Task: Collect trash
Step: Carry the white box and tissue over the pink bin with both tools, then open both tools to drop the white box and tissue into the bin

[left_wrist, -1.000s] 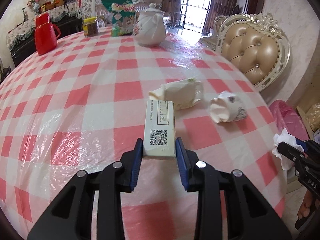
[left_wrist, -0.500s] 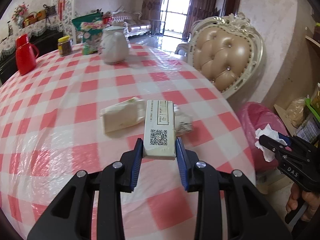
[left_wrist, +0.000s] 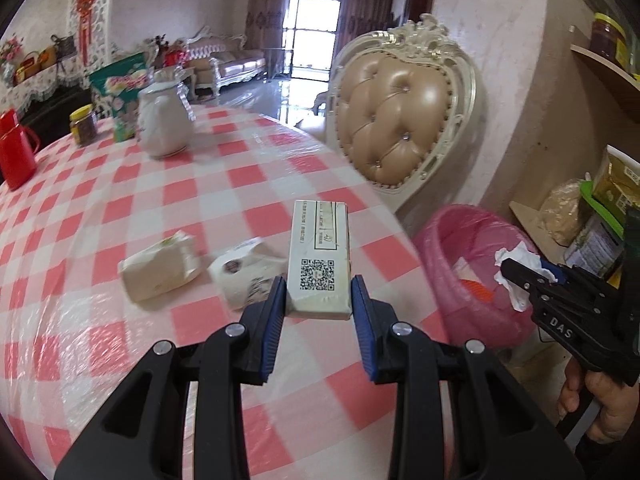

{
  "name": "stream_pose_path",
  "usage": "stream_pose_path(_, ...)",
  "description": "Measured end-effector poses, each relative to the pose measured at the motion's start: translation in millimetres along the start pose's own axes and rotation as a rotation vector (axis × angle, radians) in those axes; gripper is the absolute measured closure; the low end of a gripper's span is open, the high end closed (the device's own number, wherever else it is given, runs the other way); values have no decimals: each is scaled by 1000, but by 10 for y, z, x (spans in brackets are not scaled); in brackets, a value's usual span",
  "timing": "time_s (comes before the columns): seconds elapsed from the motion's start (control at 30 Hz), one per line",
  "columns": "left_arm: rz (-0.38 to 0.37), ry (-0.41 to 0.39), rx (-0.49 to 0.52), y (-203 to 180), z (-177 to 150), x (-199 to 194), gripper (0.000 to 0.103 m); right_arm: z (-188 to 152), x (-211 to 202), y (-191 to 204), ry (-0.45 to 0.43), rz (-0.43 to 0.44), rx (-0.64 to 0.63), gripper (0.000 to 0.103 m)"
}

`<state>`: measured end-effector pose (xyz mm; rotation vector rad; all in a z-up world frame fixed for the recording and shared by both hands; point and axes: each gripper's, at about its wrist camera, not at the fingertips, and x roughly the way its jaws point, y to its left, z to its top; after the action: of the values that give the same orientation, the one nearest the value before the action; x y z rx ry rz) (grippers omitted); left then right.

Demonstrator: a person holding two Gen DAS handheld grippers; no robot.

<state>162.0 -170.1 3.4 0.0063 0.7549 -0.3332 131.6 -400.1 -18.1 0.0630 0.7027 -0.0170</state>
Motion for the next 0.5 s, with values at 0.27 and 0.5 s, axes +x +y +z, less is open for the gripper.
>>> stream_pose_path(0.27,-58,-5,59,-373,180,122,71,62,34,-409,-12,-62,55,62)
stream_pose_path(0.5,-110,-9,99,-668,333,283,71,112,110,-726,-15,-105,91,62)
